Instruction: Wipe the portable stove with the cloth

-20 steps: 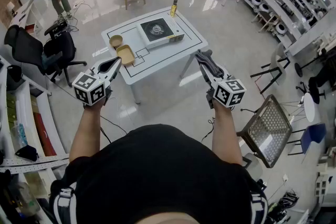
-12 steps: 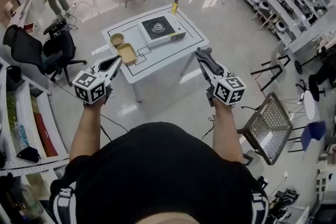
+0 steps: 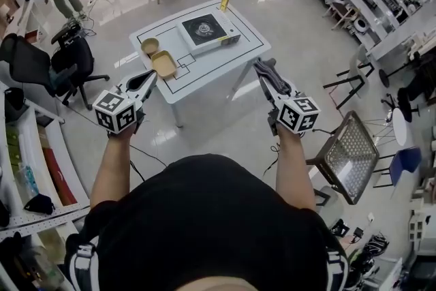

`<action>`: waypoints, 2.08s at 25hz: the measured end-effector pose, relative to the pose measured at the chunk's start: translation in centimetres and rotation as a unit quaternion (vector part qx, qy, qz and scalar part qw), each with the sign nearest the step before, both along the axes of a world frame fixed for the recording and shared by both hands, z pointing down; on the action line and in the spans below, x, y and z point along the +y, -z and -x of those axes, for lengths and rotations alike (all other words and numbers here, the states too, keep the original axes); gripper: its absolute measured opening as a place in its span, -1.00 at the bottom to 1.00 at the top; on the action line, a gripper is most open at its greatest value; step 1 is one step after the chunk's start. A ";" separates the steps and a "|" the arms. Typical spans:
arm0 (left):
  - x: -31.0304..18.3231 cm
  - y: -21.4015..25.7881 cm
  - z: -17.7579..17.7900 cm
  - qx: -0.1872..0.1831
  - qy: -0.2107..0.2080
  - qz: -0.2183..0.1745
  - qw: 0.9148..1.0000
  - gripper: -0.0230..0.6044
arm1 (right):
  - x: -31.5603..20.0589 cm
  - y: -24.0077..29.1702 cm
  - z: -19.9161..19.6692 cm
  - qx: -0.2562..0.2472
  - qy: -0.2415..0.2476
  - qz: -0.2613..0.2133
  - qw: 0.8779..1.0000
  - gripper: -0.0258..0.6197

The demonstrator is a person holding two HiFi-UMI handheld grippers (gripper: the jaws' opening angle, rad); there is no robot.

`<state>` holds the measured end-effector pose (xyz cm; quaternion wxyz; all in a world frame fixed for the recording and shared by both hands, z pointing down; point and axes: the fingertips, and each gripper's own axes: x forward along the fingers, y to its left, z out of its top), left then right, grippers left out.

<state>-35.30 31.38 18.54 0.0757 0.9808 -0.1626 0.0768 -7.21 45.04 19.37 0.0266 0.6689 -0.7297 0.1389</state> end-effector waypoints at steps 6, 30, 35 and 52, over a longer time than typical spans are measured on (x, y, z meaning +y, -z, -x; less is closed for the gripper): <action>-0.3 -1.3 -0.6 -0.008 -0.009 0.008 1.000 -0.85 | 0.0 -1.6 -0.5 -0.003 -0.015 0.020 1.000 -0.55; -8.9 -3.6 -8.6 -0.027 0.028 0.017 0.999 -0.85 | -10.5 -6.1 -9.5 -0.024 0.014 0.046 0.999 -0.55; -11.3 -3.6 -11.3 -0.029 0.044 0.020 0.998 -0.85 | -14.2 -5.9 -12.6 -0.020 0.033 0.046 0.998 -0.55; -16.7 -3.8 -22.1 -0.039 0.106 0.025 0.993 -0.85 | -23.1 -6.3 -24.7 -0.020 0.092 0.050 0.994 -0.55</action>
